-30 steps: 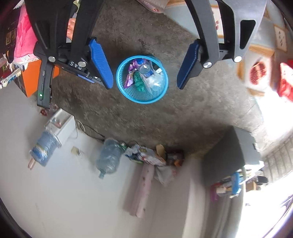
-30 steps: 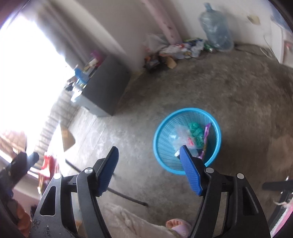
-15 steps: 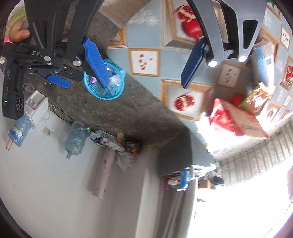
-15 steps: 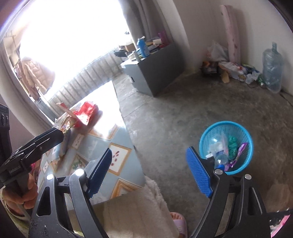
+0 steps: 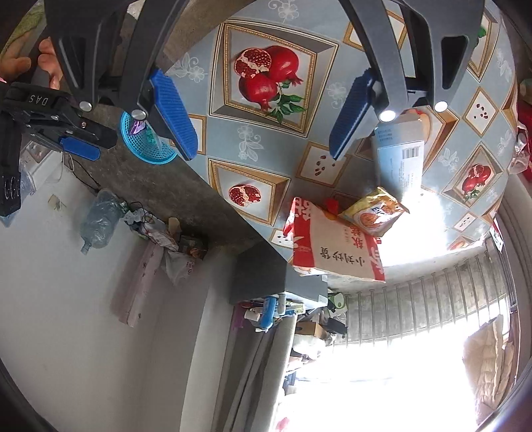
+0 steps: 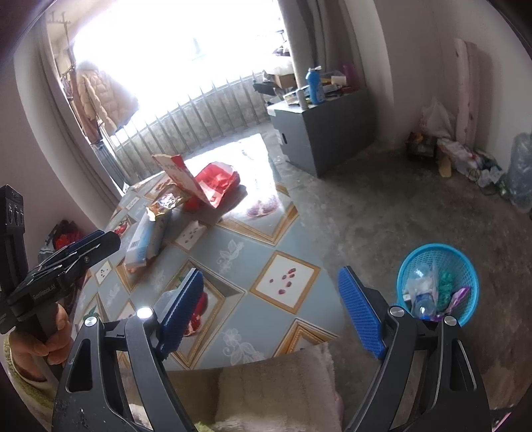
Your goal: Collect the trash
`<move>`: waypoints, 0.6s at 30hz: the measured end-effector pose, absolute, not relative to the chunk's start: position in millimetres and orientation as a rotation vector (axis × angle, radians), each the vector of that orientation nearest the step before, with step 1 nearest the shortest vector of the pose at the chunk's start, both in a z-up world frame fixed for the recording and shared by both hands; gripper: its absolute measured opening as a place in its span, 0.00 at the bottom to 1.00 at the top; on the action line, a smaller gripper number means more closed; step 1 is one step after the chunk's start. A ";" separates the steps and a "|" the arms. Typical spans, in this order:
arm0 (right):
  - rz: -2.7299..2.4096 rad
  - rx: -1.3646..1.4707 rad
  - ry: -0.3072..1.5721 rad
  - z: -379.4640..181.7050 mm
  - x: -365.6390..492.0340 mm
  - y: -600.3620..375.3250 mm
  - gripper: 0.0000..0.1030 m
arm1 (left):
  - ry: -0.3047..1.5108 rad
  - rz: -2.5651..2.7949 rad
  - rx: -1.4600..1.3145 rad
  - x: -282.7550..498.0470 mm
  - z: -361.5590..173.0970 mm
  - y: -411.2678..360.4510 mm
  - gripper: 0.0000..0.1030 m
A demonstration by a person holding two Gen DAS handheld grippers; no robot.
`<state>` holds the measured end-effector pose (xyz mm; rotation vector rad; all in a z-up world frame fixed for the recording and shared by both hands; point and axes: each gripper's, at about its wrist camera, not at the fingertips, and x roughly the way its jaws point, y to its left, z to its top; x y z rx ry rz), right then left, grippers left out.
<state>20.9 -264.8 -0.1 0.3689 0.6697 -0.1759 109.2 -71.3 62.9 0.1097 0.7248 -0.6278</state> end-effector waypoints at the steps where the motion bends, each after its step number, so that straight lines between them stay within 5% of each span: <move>1: -0.168 0.361 0.668 1.6 22.6 -261.1 0.77 | 0.721 -0.621 0.102 107.5 63.5 -66.8 0.77; 18: -0.028 0.272 0.680 5.6 75.4 -203.3 0.77 | 0.688 -0.386 -0.020 117.6 67.9 34.6 0.77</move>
